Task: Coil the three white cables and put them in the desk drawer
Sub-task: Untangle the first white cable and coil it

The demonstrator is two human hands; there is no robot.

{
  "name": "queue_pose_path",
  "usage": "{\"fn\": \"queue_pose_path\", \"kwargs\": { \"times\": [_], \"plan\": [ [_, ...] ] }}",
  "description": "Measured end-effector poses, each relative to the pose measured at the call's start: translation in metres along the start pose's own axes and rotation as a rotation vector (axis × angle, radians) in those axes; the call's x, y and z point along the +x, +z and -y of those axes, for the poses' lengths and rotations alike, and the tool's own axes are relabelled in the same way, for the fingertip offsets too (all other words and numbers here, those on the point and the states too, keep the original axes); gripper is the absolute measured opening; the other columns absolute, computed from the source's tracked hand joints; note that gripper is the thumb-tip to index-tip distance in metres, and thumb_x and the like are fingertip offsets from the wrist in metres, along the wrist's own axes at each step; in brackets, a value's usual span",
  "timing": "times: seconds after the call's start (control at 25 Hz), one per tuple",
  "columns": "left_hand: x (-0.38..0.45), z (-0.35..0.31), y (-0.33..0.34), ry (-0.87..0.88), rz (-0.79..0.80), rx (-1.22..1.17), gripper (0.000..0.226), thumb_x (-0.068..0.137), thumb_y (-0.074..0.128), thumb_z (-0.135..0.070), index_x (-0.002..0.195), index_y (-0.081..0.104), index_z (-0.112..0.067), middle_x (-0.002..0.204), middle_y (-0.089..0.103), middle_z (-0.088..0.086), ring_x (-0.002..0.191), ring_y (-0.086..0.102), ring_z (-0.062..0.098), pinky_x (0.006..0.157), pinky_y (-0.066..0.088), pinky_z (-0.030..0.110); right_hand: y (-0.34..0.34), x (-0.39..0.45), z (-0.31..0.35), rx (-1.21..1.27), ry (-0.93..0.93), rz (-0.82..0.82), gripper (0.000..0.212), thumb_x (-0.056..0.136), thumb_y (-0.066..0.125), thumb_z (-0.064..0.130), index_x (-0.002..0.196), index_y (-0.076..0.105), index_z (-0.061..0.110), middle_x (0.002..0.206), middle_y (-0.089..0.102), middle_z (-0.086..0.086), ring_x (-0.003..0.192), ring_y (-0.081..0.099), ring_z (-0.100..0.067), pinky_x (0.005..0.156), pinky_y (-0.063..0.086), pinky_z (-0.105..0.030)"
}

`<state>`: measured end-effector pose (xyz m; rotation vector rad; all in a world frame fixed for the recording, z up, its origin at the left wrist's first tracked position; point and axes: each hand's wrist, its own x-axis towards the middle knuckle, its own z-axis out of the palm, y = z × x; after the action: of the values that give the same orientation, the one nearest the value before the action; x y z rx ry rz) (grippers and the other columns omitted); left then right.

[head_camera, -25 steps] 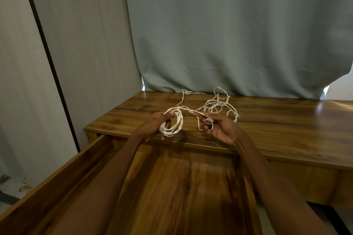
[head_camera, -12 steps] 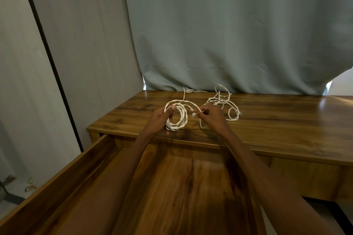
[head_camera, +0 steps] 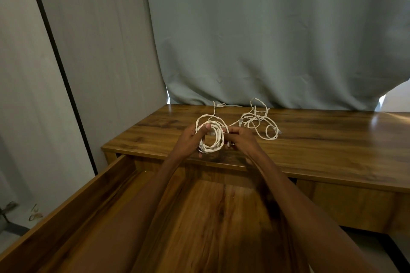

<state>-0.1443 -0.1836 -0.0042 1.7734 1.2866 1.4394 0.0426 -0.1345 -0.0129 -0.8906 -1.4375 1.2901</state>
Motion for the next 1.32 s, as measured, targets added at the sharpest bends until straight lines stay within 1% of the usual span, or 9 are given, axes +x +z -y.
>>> {"fn": "queue_pose_path", "kwargs": {
  "times": [0.16, 0.28, 0.44, 0.68, 0.84, 0.96, 1.12, 1.2, 1.32],
  "plan": [
    [0.003, 0.003, 0.0, 0.0, -0.045, -0.011, 0.036, 0.102, 0.051, -0.043, 0.094, 0.071, -0.014, 0.066, 0.069, 0.008, 0.054, 0.065, 0.026, 0.046, 0.052, 0.033, -0.001, -0.003, -0.002, 0.095, 0.055, 0.119, 0.021, 0.093, 0.067, 0.005, 0.112, 0.074, 0.007, 0.107, 0.077, -0.013, 0.093, 0.074, -0.026, 0.082, 0.062, -0.037],
    [0.006, 0.006, 0.001, 0.013, -0.072, 0.022, 0.036, 0.101, 0.05, -0.045, 0.101, 0.072, -0.016, 0.083, 0.075, 0.003, 0.071, 0.07, 0.015, 0.057, 0.053, 0.032, 0.003, -0.006, -0.002, 0.268, 0.077, 0.156, 0.026, 0.094, 0.058, -0.005, 0.115, 0.071, 0.003, 0.114, 0.074, -0.017, 0.098, 0.073, -0.028, 0.082, 0.063, -0.037],
    [0.003, 0.007, 0.006, 0.045, -0.089, 0.049, 0.029, 0.103, 0.05, -0.039, 0.094, 0.07, -0.02, 0.07, 0.071, -0.003, 0.062, 0.068, 0.009, 0.056, 0.053, 0.026, 0.009, -0.006, -0.005, 0.412, 0.069, 0.098, 0.025, 0.096, 0.058, -0.002, 0.117, 0.069, 0.005, 0.113, 0.073, -0.02, 0.094, 0.073, -0.028, 0.082, 0.062, -0.04],
    [0.009, 0.016, 0.012, 0.088, -0.23, 0.218, 0.03, 0.103, 0.049, -0.041, 0.098, 0.069, -0.018, 0.062, 0.062, -0.009, 0.056, 0.06, 0.001, 0.054, 0.043, 0.019, 0.026, -0.003, -0.014, 0.55, 0.041, -0.022, 0.036, 0.102, 0.055, 0.013, 0.138, 0.053, 0.011, 0.12, 0.071, -0.019, 0.11, 0.069, -0.04, 0.095, 0.055, -0.055],
    [0.006, 0.017, 0.02, 0.142, -0.2, 0.316, 0.028, 0.104, 0.046, -0.038, 0.111, 0.066, -0.019, 0.075, 0.062, -0.017, 0.067, 0.06, -0.003, 0.058, 0.043, 0.017, 0.033, -0.01, -0.005, 0.691, 0.019, -0.012, 0.041, 0.103, 0.051, 0.011, 0.143, 0.046, 0.005, 0.119, 0.069, -0.021, 0.094, 0.071, -0.033, 0.08, 0.06, -0.038],
    [0.007, 0.016, 0.023, 0.128, -0.231, 0.285, 0.025, 0.105, 0.047, -0.036, 0.101, 0.066, -0.021, 0.073, 0.065, -0.013, 0.064, 0.063, 0.0, 0.056, 0.045, 0.019, 0.032, -0.014, -0.005, 0.8, -0.021, 0.079, 0.068, 0.084, 0.054, -0.001, 0.15, 0.042, 0.013, 0.123, 0.061, -0.029, 0.084, 0.066, -0.03, 0.078, 0.055, -0.037],
    [0.013, 0.011, 0.023, -0.047, -0.216, 0.166, 0.034, 0.103, 0.05, -0.035, 0.086, 0.069, -0.013, 0.064, 0.069, 0.005, 0.051, 0.067, 0.025, 0.043, 0.054, 0.035, 0.027, -0.013, -0.007, 0.761, -0.103, 0.219, 0.1, 0.06, 0.047, -0.011, 0.153, 0.038, 0.022, 0.143, 0.051, -0.025, 0.098, 0.064, -0.033, 0.084, 0.055, -0.037],
    [0.016, 0.012, 0.022, -0.096, -0.213, 0.136, 0.035, 0.102, 0.051, -0.036, 0.085, 0.071, -0.012, 0.064, 0.069, 0.01, 0.05, 0.067, 0.028, 0.043, 0.055, 0.042, 0.028, -0.013, -0.004, 0.682, -0.105, 0.234, 0.098, 0.068, 0.058, -0.011, 0.155, 0.035, 0.027, 0.152, 0.046, -0.014, 0.111, 0.063, -0.03, 0.088, 0.056, -0.035],
    [0.015, 0.015, 0.022, -0.065, -0.192, 0.163, 0.032, 0.102, 0.05, -0.036, 0.089, 0.072, -0.016, 0.069, 0.071, 0.008, 0.055, 0.069, 0.026, 0.044, 0.054, 0.038, 0.032, -0.015, -0.002, 0.34, -0.102, 0.155, 0.096, 0.081, 0.078, 0.001, 0.157, 0.029, 0.033, 0.156, 0.041, -0.006, 0.122, 0.062, -0.021, 0.083, 0.057, -0.026]
  ]
}}
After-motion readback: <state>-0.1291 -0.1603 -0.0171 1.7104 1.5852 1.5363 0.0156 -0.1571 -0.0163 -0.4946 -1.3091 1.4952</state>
